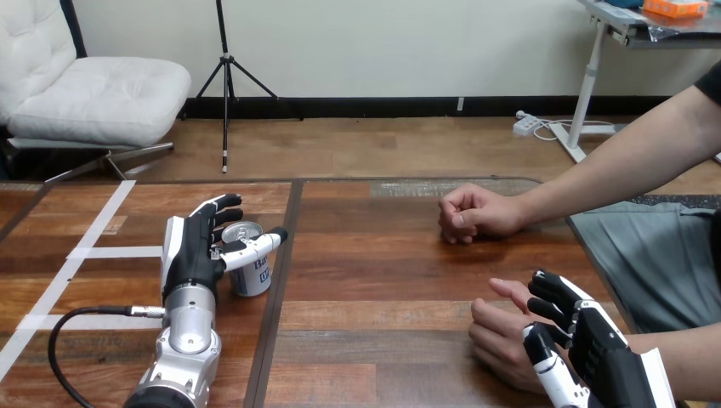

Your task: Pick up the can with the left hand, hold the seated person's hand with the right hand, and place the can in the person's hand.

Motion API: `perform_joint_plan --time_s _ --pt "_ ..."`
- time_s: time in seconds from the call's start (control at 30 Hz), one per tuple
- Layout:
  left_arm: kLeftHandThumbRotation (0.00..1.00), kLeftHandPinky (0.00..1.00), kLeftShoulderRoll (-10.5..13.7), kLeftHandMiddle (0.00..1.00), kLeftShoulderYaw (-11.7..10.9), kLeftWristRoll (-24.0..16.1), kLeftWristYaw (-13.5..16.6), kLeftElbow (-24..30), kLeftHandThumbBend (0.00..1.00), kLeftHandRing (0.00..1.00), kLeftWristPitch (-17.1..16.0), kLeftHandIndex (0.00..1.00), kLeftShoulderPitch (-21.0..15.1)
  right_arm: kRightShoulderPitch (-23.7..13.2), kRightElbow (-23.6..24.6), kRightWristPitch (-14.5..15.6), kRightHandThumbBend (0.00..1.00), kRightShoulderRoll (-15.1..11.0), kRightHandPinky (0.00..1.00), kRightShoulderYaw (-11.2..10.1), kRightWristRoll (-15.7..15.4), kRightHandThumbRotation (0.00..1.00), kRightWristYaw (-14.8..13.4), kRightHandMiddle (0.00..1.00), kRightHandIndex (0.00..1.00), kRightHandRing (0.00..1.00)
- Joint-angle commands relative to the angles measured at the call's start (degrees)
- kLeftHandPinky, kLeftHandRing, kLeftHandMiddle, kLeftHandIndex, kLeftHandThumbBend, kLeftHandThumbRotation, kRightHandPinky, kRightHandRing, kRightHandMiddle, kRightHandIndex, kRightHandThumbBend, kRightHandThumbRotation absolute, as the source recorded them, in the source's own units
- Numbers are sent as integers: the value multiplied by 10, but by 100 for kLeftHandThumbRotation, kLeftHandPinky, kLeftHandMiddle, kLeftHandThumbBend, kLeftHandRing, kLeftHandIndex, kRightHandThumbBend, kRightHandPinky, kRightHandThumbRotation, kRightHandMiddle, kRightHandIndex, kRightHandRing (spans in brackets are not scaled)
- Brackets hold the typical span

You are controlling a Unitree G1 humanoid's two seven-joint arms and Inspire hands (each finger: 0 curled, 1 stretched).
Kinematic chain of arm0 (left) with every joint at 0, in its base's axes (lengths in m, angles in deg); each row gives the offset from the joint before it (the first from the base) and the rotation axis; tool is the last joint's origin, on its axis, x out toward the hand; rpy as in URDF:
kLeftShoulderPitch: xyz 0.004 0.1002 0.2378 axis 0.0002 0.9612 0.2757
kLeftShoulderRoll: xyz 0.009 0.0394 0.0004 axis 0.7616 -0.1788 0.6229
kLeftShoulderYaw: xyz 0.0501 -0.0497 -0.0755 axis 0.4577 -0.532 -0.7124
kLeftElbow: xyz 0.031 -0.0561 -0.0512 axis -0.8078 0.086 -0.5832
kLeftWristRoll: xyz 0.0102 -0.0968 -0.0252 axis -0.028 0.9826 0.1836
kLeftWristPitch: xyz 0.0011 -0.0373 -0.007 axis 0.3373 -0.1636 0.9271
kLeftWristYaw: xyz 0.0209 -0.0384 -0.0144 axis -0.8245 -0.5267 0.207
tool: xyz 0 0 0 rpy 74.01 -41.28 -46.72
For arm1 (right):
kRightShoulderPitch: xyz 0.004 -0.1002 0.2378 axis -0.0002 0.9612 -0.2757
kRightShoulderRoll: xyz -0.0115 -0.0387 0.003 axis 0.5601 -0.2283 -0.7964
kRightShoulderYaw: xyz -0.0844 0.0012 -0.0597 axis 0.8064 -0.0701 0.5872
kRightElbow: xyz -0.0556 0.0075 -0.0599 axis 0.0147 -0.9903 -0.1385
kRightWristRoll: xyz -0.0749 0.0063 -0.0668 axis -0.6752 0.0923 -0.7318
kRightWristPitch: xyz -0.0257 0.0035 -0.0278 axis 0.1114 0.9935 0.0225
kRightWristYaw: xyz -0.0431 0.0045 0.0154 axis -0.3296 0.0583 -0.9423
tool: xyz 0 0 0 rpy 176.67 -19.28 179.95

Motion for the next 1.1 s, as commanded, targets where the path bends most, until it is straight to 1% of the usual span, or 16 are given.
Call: perform_joint_plan --time_s 0.0,0.13,0.23,0.43,0.6,0.73,0.83,0.93,1.0,1.07 --pt "0 72 0 79 -4 -3 5 7 70 78 -6 79 -29 -22 24 -1 54 1 78 2 -3 63 1 85 83 83" --pt "0 73 -3 79 -5 -1 7 8 70 78 -9 78 -27 -21 26 2 55 1 77 2 3 63 2 85 83 83" --pt "0 73 -7 79 -11 6 8 8 69 78 -12 78 -25 -22 24 0 55 0 77 1 3 63 2 84 83 83" --pt "0 73 -9 80 -7 -3 24 6 69 78 -24 78 -21 -23 22 0 55 -1 77 1 8 63 5 84 83 83" --pt "0 73 -12 80 -4 -6 31 5 69 79 -26 78 -18 -25 19 -4 55 -3 77 -1 8 63 6 84 83 83" --pt "0 74 -14 80 -5 -4 30 4 68 79 -29 79 -17 -26 20 -2 55 -3 77 -2 5 63 4 84 83 83" --pt "0 74 -18 81 -12 4 26 4 67 80 -34 79 -15 -27 20 -2 54 -4 77 -3 3 63 4 84 83 83" --pt "0 74 -19 80 -9 0 30 4 67 80 -42 78 -13 -28 19 -4 54 -6 77 -3 6 63 6 85 83 83" --pt "0 74 -21 80 -10 1 31 3 67 79 -46 78 -12 -28 19 -4 53 -6 77 0 22 62 14 85 83 83" --pt "0 74 -22 80 -12 2 30 3 67 79 -47 78 -12 -28 19 -3 53 -5 77 0 25 61 16 85 83 83"
